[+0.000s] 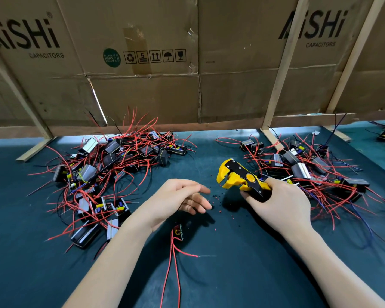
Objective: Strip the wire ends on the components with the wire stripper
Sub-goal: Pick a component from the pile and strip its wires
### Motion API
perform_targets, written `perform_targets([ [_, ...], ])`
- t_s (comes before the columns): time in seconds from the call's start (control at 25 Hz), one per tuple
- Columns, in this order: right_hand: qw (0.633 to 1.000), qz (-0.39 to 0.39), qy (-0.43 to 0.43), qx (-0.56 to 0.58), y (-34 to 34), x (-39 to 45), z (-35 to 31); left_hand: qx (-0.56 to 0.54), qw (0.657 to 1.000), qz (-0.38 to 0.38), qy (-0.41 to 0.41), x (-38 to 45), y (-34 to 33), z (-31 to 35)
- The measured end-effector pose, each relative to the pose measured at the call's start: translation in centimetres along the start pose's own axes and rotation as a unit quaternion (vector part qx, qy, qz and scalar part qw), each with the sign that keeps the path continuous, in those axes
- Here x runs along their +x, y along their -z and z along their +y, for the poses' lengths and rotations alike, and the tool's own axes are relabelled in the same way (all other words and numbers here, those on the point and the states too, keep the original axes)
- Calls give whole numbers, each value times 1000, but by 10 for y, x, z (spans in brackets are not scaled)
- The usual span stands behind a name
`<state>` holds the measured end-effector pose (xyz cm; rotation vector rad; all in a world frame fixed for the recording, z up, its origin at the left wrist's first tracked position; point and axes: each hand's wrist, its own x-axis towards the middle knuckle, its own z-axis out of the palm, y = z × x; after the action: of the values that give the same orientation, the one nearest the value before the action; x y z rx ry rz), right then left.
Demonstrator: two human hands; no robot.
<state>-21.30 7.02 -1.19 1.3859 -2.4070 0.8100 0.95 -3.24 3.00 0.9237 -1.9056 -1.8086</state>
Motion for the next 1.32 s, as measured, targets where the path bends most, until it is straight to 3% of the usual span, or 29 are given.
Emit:
perform_targets([
  [0.24,998,22,39,-31,-8,0,1,107,992,-66,17,-7,4,-3],
  [0.36,998,31,37,-36,-11,0,2,161,986,-48,14,-9,19,1],
  [0.6,997,45,38,-40,-13,0,3,46,999,-16,-20,-10,37,1],
  [1.0,984,105,117,-88,-13,-6,-7,75,996,-1,-47,-4,-2,-2],
  [1.32,982,119,117,-94,-14,-5,-5,56,997,25,-39,-3,-8,-2],
])
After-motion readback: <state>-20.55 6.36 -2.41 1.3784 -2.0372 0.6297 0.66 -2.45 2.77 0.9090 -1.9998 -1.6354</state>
